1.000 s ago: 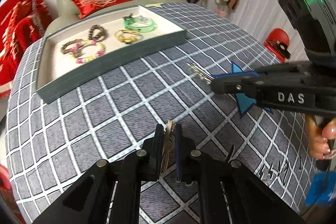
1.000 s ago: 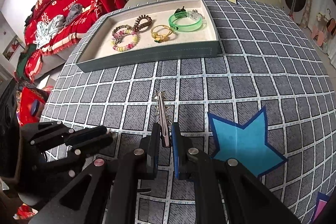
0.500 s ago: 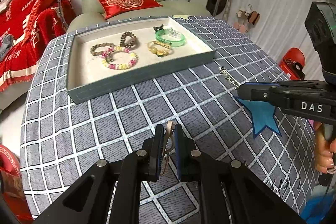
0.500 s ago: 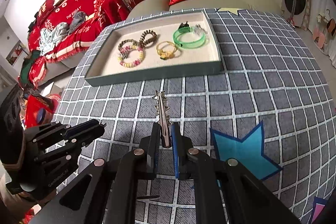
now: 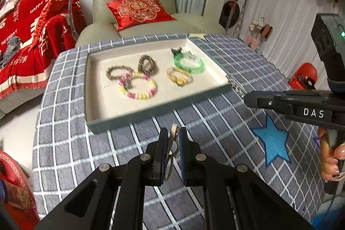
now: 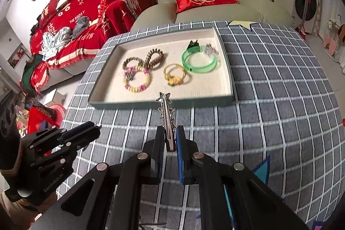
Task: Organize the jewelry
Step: 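Carry the silver barrette and tan bow clip over the tray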
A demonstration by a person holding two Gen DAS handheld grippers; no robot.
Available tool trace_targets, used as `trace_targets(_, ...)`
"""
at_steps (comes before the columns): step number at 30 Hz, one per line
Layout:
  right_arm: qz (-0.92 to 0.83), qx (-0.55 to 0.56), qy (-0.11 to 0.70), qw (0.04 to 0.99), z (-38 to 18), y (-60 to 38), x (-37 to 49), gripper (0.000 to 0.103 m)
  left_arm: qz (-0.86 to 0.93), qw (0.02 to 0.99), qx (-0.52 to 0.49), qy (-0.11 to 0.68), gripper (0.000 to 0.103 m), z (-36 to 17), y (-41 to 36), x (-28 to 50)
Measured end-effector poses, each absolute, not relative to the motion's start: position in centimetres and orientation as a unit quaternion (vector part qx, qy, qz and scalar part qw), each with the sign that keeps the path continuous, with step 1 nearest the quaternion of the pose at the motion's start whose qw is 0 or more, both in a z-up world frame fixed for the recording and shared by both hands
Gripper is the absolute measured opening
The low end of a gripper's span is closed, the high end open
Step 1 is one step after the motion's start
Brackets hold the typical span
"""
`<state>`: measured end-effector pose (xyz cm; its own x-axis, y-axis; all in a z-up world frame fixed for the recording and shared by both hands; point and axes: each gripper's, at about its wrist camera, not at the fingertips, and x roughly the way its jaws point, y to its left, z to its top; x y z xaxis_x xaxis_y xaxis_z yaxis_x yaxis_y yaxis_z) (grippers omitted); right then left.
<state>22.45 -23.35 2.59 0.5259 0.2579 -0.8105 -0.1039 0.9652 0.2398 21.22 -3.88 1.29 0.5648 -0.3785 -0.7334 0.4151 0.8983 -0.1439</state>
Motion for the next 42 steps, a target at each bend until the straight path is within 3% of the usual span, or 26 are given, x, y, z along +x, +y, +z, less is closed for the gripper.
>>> trace_targets(13,0.099,0.079,0.486,0.865,1.8,-22.7,28.6,0.012,-0.187,0.901,0.001,0.391,0.026,2.9,-2.0,27.7)
trace_targets(42,0.082,0.075,0.534,0.838,-3.2,-22.3,34.9,0.012,-0.150,0.885,0.020,0.441,0.026,-1.8,-3.0,34.0)
